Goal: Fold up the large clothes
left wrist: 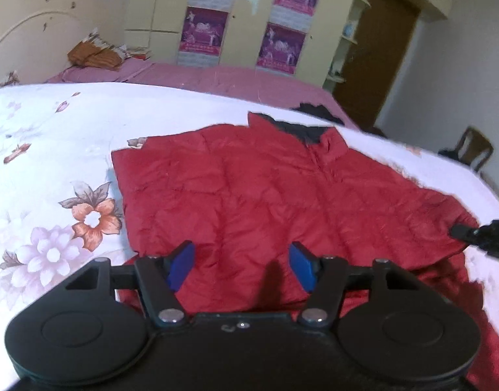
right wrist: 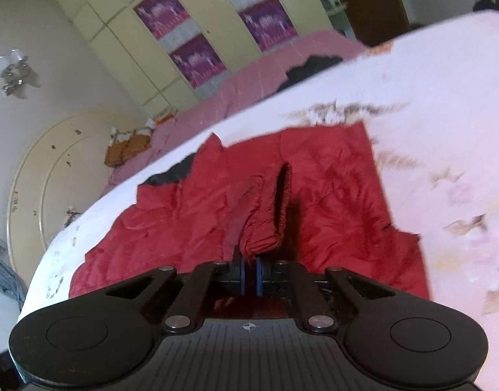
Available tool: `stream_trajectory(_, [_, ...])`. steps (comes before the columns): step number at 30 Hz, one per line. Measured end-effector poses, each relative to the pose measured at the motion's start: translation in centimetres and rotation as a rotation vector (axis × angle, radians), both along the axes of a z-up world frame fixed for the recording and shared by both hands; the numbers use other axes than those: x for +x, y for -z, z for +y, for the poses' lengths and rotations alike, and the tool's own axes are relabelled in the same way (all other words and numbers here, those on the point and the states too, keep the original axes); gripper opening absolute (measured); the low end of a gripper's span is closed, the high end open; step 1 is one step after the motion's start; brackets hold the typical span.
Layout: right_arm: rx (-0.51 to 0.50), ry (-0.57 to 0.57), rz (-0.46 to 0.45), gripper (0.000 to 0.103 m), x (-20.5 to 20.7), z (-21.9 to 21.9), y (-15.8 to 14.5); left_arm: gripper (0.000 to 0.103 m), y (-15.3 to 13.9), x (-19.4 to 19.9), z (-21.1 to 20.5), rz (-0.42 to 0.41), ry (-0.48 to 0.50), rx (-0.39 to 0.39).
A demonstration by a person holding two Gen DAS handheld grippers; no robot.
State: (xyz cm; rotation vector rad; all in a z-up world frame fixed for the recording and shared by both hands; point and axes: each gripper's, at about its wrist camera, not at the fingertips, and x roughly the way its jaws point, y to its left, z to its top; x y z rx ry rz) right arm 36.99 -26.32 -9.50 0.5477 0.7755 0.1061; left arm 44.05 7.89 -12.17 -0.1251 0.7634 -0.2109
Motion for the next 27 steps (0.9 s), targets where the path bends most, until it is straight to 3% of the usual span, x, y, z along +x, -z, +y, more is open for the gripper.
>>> stream_trajectory(3, [-0.064, -0.008, 0.062, 0.006, 0.5, 0.5, 1.8, 0.063, 1.6, 0.7, -0.8, 0.061, 0.011, 0.076])
stream_trajectory(6, [-0.060, 0.009, 0.096, 0.006, 0.5, 0.7, 3.5, 0.063, 2.1, 0.7, -0.9, 0.068, 0.010, 0.109])
stream_trajectory(11, [-0.086, 0.009, 0.072, 0.010, -0.3, 0.3, 2.6, 0.065, 1.5, 0.8, -0.4, 0.077, -0.006, 0.099])
stream_trajectory(12, [-0.113, 0.024, 0.051, 0.034, -0.6, 0.1, 1.7, 0.073, 0.8, 0.6, -0.1, 0.053, -0.017, 0.084])
stream_trajectory(13, [-0.167, 0.055, -0.002, 0.048, -1.2, -0.1, 0.5, 0.083, 0.0, 0.5, 0.0, 0.019, -0.023, 0.072])
stream_trajectory(14, [-0.201, 0.051, -0.056, 0.048, -1.5, -0.1, -0.6, 0.083, -0.6, 0.6, 0.1, -0.010, -0.025, 0.070])
stream_trajectory(17, [-0.242, -0.003, -0.076, 0.044, 0.6, 0.3, -1.6, 0.080, -1.2, 2.8, -0.7, -0.025, -0.012, 0.098])
stream_trajectory(19, [-0.281, -0.059, -0.052, 0.020, 3.0, 1.3, -1.1, 0.078, -1.1, 4.7, -1.3, -0.024, -0.005, 0.119])
stream_trajectory(25, [-0.364, -0.124, 0.047, 0.019, 8.4, 2.2, 3.6, 0.083, 1.7, 9.4, -1.4, 0.062, -0.005, 0.198])
stream_trajectory(27, [-0.389, -0.126, 0.059, 0.019, 8.9, 2.0, 5.2, 0.087, 3.0, 9.9, 0.1, 0.091, -0.024, 0.163])
